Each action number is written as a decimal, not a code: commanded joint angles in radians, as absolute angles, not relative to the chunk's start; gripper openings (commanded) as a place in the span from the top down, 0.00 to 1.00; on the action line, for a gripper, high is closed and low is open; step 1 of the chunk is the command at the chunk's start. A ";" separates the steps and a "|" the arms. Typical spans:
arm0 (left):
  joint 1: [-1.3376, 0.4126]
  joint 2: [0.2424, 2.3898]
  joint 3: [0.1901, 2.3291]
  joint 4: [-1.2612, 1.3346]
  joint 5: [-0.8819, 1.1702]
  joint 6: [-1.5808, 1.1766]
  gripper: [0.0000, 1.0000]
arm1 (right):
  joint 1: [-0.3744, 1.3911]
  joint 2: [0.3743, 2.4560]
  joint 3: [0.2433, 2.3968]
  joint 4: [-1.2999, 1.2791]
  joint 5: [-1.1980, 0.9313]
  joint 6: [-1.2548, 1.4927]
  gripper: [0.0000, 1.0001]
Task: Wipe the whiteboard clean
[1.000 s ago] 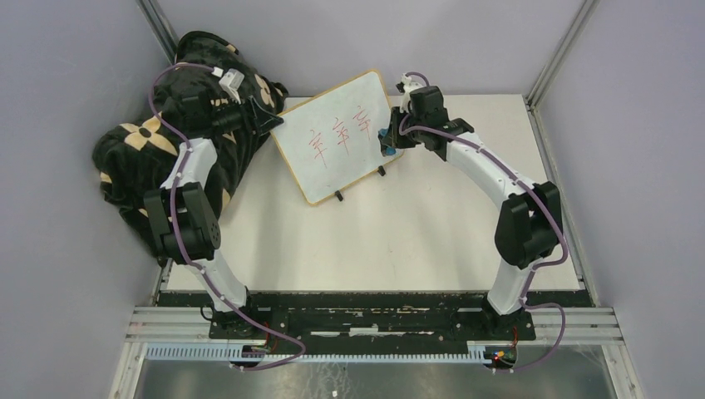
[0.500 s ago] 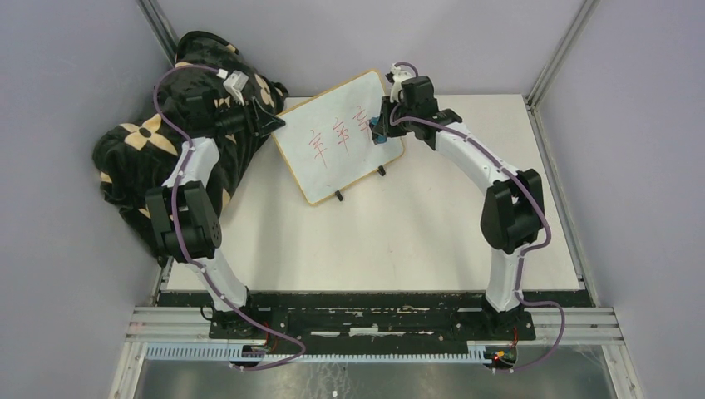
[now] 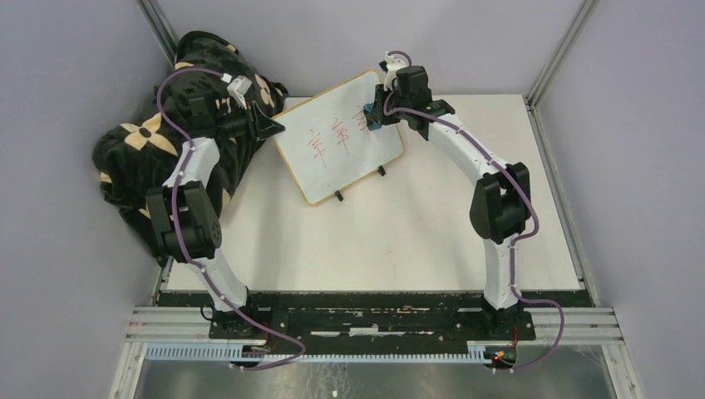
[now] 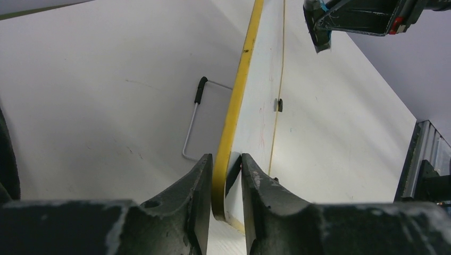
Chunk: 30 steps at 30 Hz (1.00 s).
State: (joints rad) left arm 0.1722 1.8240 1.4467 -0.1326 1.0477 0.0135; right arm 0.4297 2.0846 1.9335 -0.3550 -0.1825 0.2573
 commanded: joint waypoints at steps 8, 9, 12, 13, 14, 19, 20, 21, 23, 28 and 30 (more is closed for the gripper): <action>0.169 1.789 1.478 -0.176 1.067 0.097 0.77 | 0.406 2.157 1.986 -0.214 -0.137 0.220 0.99; 0.169 1.788 1.478 -0.179 1.066 0.101 0.79 | 0.406 2.158 1.984 -0.200 -0.129 0.219 0.99; 0.169 1.783 1.479 -0.187 1.063 0.107 0.88 | 0.405 2.157 1.977 -0.174 -0.103 0.217 1.00; 0.168 1.783 1.479 -0.187 1.060 0.107 0.92 | 0.406 2.151 1.969 -0.159 -0.092 0.217 0.99; 0.169 1.783 1.480 -0.191 1.059 0.107 0.94 | 0.405 2.148 1.959 -0.147 -0.082 0.216 1.00; 0.168 1.783 1.488 -0.202 1.048 0.110 0.97 | 0.406 2.131 1.922 -0.090 -0.058 0.212 0.99; 0.167 1.784 1.489 -0.204 1.042 0.108 0.97 | 0.405 2.137 1.925 -0.088 -0.059 0.212 1.00; 0.168 1.786 1.491 -0.203 1.038 0.104 0.97 | 0.406 2.144 1.929 -0.084 -0.062 0.212 0.99; 0.167 1.788 1.495 -0.205 1.035 0.100 0.97 | 0.406 2.157 1.929 -0.070 -0.070 0.215 0.99; 0.157 1.790 1.501 -0.215 1.022 0.105 0.97 | 0.411 2.170 1.919 -0.024 -0.117 0.235 0.99; 0.154 1.791 1.500 -0.218 1.020 0.107 0.97 | 0.421 2.166 1.914 -0.021 -0.125 0.234 0.99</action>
